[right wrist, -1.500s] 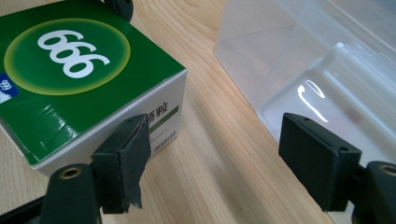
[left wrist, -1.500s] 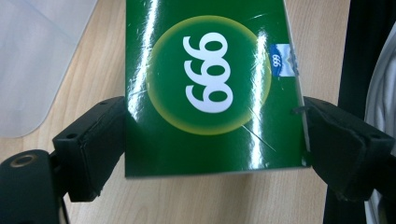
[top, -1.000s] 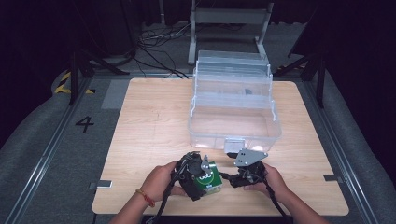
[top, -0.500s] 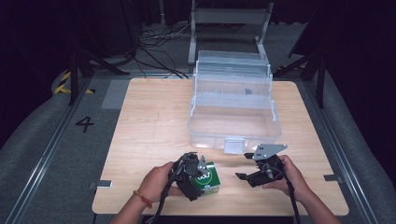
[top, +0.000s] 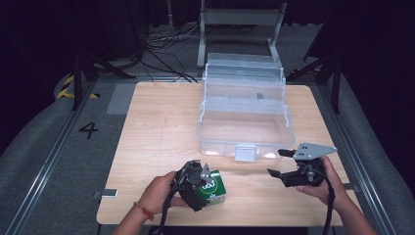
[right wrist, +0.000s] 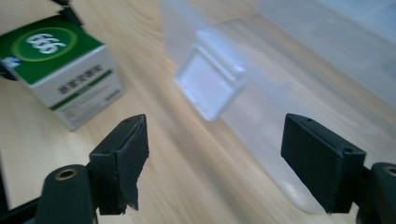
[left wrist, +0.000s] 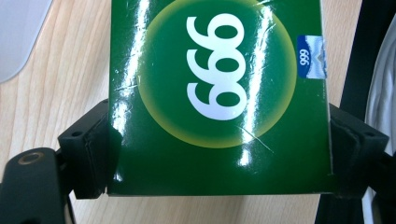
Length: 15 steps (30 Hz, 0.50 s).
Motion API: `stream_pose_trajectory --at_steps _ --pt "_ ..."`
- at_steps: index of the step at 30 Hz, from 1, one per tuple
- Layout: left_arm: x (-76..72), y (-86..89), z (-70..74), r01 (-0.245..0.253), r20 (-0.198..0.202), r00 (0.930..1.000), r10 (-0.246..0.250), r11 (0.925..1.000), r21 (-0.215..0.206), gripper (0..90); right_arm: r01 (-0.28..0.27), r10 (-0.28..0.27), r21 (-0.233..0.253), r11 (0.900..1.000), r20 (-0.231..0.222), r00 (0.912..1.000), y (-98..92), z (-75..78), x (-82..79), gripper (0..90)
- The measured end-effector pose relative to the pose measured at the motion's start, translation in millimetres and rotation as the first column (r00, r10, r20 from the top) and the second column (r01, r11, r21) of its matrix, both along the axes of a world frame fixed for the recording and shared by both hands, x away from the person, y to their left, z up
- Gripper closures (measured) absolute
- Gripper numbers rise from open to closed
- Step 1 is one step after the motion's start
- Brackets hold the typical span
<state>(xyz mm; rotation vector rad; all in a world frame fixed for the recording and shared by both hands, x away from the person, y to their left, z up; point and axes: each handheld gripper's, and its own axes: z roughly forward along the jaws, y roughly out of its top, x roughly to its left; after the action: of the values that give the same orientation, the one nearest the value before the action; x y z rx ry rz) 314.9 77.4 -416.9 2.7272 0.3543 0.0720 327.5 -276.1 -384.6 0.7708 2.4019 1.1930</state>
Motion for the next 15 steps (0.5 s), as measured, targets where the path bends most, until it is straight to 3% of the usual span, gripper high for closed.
stream_pose_trajectory --at_steps 2,7,9,11,15 --pt "-0.4 2.5 0.2 -0.007 -0.004 1.0000 0.007 1.0000 0.003 14.6 0.033 -0.033 0.031 0.999 0.003 0.9995 -8.4 1.7 3.0 27.3" --pt "-0.4 9.8 0.7 -0.017 0.005 0.9998 0.017 0.9997 0.020 14.6 0.107 -0.108 0.022 0.994 0.025 0.9939 -25.8 9.5 13.3 24.6" --pt "0.6 12.1 1.3 -0.016 0.003 0.9999 0.016 0.9995 0.028 14.6 0.160 -0.160 0.005 0.987 0.047 0.9860 -31.2 13.6 17.8 25.1" --pt "0.5 13.6 1.4 -0.021 0.003 0.9998 0.021 0.9993 0.032 14.6 0.207 -0.208 0.026 0.978 0.054 0.9765 -39.2 17.7 25.5 28.0" --pt "1.0 14.6 1.2 -0.017 0.004 0.9998 0.017 0.9993 0.032 14.7 0.277 -0.277 0.018 0.961 0.058 0.9591 -50.2 19.4 44.6 32.8"
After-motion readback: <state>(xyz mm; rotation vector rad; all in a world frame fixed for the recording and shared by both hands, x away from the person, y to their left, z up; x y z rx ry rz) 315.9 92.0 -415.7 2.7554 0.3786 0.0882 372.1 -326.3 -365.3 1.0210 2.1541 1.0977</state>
